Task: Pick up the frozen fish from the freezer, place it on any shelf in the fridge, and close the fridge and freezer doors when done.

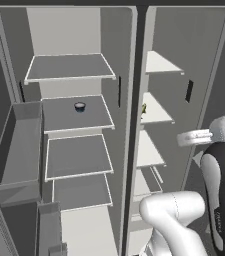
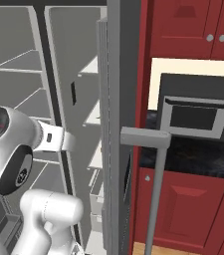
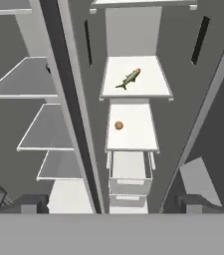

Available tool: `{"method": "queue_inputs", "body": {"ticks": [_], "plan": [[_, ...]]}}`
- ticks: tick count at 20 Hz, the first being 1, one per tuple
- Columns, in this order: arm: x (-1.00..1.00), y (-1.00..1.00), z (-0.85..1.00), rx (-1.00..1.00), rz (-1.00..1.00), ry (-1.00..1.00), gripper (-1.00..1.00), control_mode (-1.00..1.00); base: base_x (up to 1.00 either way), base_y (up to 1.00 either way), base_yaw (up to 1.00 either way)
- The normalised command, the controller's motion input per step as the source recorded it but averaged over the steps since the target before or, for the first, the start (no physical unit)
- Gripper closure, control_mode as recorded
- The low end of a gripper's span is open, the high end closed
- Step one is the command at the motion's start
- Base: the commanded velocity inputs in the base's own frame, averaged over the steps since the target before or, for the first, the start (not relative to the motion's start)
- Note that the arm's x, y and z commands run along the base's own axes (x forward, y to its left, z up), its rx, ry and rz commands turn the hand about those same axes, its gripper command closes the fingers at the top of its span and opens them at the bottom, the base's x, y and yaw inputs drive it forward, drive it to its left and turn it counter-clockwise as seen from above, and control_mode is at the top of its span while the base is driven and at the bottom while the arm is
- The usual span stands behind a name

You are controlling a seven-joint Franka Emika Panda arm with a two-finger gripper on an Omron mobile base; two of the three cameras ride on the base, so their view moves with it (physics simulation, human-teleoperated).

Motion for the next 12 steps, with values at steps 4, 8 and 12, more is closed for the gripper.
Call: {"method": "queue_inputs", "body": {"ticks": [4, 8, 12], "plan": [[-0.15, -0.46, 0.44, 0.07, -0.10, -0.30, -1.00, -1.00, 0.00, 0.00, 0.00], [0.00, -0.34, 0.35, 0.17, -0.11, -0.06, -1.00, -1.00, 0.00, 0.00, 0.00], [0.07, -0.18, 0.10, 0.39, -0.10, 0.03, -1.00, -1.00, 0.00, 0.00, 0.00]]}}
